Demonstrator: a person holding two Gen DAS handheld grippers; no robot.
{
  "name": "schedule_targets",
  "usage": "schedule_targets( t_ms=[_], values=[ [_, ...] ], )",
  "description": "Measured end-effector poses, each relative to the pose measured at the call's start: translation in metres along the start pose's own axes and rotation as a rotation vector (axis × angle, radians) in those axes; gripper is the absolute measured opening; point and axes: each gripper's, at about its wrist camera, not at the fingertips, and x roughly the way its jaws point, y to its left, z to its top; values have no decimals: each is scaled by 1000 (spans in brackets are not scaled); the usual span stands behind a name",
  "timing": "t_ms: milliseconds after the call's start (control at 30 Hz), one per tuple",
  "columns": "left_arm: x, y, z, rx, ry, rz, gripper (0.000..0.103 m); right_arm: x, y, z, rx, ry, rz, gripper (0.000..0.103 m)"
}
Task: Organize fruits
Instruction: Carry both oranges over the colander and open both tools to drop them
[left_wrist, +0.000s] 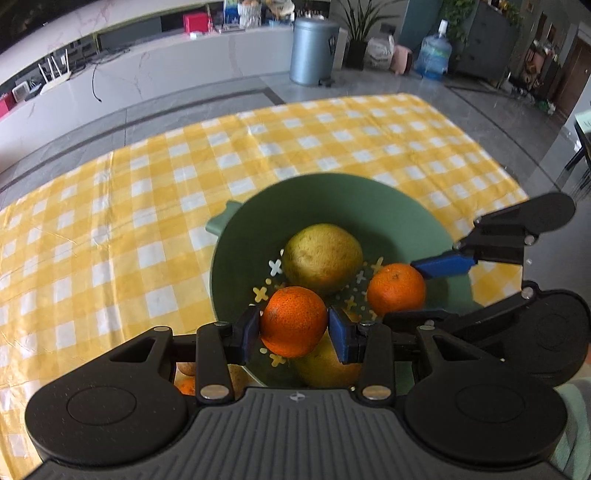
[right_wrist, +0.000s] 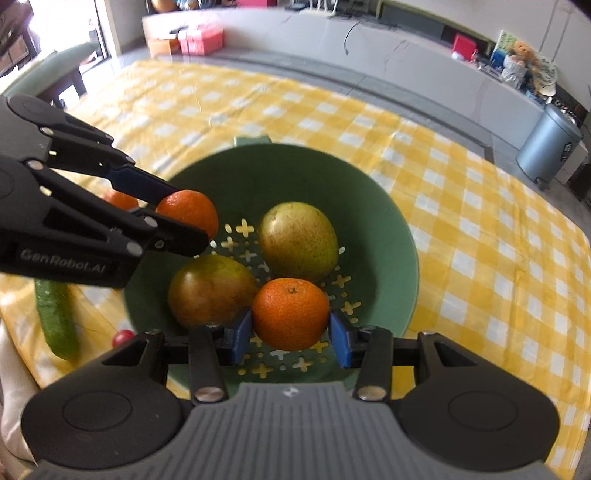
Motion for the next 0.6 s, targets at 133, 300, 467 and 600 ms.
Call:
schedule_targets(
  t_ms=[133, 300, 467, 600],
  values=[
    [9, 1, 3, 20, 19, 30, 45, 14, 1, 7, -52, 46, -11, 42],
    [15, 4, 5, 11, 35, 22, 45, 26, 3, 10, -86, 82, -9, 43],
    [17, 2, 5, 36, 33, 25, 46, 30, 4, 8, -85, 96, -19, 43],
    [19, 0, 3, 41, 32, 23, 47, 29, 5, 7, -91, 94, -33, 43]
  ],
)
